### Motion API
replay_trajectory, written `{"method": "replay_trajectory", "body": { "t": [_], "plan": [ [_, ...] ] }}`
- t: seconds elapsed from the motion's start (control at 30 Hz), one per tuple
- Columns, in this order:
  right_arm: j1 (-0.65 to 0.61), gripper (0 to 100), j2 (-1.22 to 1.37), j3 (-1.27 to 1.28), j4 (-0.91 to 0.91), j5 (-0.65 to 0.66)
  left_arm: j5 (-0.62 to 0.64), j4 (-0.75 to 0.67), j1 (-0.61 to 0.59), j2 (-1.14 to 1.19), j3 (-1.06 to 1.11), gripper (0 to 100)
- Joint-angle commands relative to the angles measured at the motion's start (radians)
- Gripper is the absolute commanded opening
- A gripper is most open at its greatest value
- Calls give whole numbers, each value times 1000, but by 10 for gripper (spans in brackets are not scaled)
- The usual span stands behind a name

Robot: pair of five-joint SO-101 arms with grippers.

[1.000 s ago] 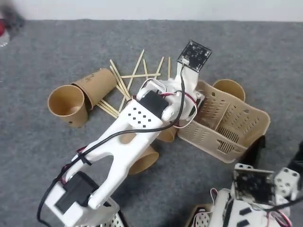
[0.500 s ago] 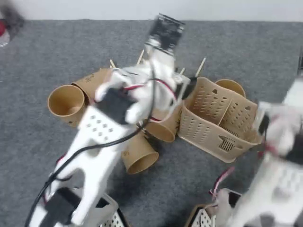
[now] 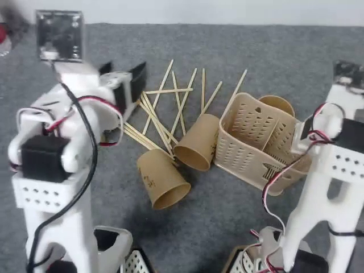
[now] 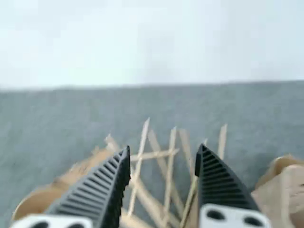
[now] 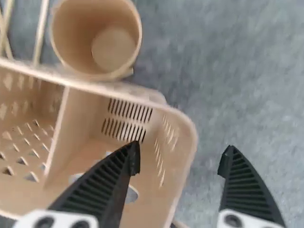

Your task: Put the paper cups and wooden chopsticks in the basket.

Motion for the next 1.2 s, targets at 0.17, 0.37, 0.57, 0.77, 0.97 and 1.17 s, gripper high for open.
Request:
{"method": "replay_trajectory", "body": {
  "t": [0.17,0.37,0.57,0.77,0.97,1.17],
  "plan": [
    [1,22,-8,146,-74,74,-86,44,-204,-29,295,221],
    [51,7,-8,-6,-44,133,-80,-264,-384,-29,676,221],
    [162,7,-8,-307,22,135,0,-578,-417,-29,1017,221],
    [223,7,-8,-519,42,127,9,-697,-417,-29,1122,221],
    [289,7,125,-497,15,132,11,-697,-417,-28,1132,220],
    [423,7,278,-500,-38,138,11,-715,-417,-28,1147,220]
  ]
}}
